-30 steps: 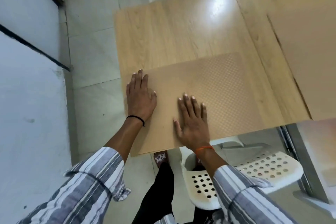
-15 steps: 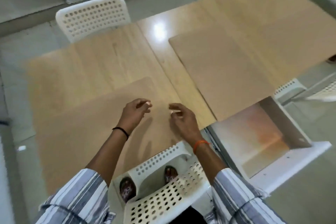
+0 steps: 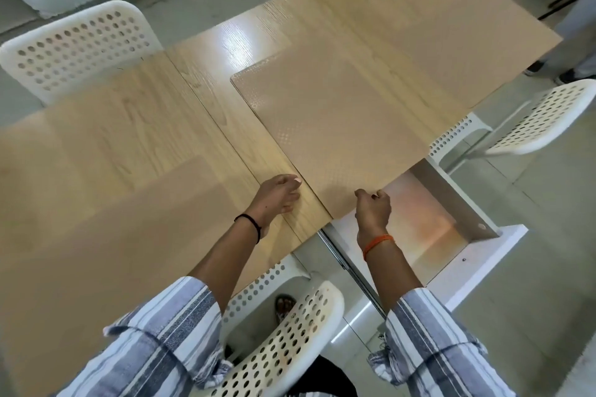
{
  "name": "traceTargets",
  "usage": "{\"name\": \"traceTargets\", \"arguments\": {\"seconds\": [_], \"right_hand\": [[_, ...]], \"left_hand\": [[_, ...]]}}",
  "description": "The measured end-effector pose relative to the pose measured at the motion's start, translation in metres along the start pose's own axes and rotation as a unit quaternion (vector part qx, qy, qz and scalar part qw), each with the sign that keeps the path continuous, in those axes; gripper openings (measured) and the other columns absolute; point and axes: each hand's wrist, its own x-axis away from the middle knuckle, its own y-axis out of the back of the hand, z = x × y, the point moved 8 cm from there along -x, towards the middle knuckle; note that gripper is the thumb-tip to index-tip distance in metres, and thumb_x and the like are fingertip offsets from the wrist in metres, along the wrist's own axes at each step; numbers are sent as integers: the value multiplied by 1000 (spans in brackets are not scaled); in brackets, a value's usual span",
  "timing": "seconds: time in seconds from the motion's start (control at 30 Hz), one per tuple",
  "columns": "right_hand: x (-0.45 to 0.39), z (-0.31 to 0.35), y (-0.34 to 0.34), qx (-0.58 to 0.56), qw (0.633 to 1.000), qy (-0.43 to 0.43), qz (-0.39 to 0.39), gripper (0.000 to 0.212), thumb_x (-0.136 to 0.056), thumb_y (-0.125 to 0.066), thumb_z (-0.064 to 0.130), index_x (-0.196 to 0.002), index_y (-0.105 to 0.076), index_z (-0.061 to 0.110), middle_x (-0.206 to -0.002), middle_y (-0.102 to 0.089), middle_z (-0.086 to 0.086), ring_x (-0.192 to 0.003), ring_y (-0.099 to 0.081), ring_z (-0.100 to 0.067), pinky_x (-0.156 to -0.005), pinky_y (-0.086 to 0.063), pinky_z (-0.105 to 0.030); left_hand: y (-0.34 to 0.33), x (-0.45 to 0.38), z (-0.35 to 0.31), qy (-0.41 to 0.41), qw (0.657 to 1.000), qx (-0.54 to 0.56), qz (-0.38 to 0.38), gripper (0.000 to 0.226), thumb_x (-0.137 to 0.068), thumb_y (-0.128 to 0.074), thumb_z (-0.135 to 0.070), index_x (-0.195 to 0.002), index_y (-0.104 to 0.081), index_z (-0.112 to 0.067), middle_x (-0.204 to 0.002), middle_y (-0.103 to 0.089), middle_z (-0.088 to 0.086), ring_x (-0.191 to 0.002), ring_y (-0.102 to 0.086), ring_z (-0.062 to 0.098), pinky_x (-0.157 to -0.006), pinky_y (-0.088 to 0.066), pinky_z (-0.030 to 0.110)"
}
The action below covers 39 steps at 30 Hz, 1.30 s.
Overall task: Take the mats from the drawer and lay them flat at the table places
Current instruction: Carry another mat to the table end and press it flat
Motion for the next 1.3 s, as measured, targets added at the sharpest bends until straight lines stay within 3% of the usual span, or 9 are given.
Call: {"name": "traceTargets", "arguments": {"seconds": [0.1,0.17,0.3,0.37,0.47,0.63,0.8,1.0,1.3], "right_hand": [[-1,2,-1,-22,1000,-11,6,17,-89,-57,16,-102,-50,7,-91,-51,-3,-77,-49,-19,-73,-45,-31],[-1,5,-1,-29,999,-14,9,14,-90,-57,15,-93,-45,9,-80,-44,1,-73,-43,-18,-70,-42,-30],[1,10,-1,-49,999,-17,9,13,-93,-55,15,-104,-52,9,-87,-48,3,-88,-47,-20,-71,-39,-26],[0,8,1,-54,998,-21,3,39,-95,-54,14,-131,-48,1,-107,-55,-4,-105,-51,-23,-83,-36,-25],[2,12,6,-32,999,-4,-34,51,-93,-58,17,-138,-44,-2,-141,-47,-18,-128,-46,-33,-94,-40,-33],[-6,15,15,-58,995,31,-71,32,-87,-65,16,-117,-56,11,-129,-55,-9,-110,-54,-23,-89,-44,-30],[-13,11,19,-108,992,7,-65,10,-84,-70,9,-87,-63,16,-100,-69,-9,-94,-68,-26,-88,-58,-46],[-13,10,21,-178,983,-18,-33,2,-89,-67,7,-90,-65,6,-103,-69,-17,-92,-70,-30,-60,-61,-31],[-8,11,21,-210,977,-15,7,14,-89,-69,8,-80,-58,11,-104,-69,-20,-91,-71,-30,-70,-61,-37]], "left_hand": [[-5,-4,3,13,1000,10,-3,36,-94,-60,-33,-127,-58,-18,-123,-64,-1,-112,-62,15,-96,-51,36],[-9,-6,2,15,1000,12,-2,37,-94,-59,-34,-127,-58,-19,-124,-63,-2,-113,-62,15,-96,-51,36],[-13,-9,1,19,1000,16,-2,34,-94,-59,-33,-124,-59,-19,-124,-64,0,-112,-62,15,-95,-51,35],[-13,-9,1,21,1000,19,-4,35,-94,-60,-33,-125,-59,-17,-123,-64,1,-112,-63,15,-95,-51,35],[-15,-9,1,22,1000,22,-3,32,-94,-60,-32,-122,-59,-17,-123,-64,2,-112,-63,16,-96,-50,36],[-15,-9,1,25,999,32,-11,20,-95,-57,-30,-112,-59,-19,-119,-67,2,-109,-65,18,-98,-50,38],[-17,-7,6,35,999,31,-11,31,-99,-48,-19,-126,-57,-7,-114,-71,6,-102,-69,19,-92,-54,34],[-23,-3,4,35,997,70,-12,28,-98,-50,-12,-123,-56,0,-114,-70,15,-93,-72,24,-78,-59,32],[-28,-3,-10,25,982,169,-86,8,-88,-68,-6,-89,-61,-5,-94,-67,15,-73,-69,23,-60,-61,28]]}}
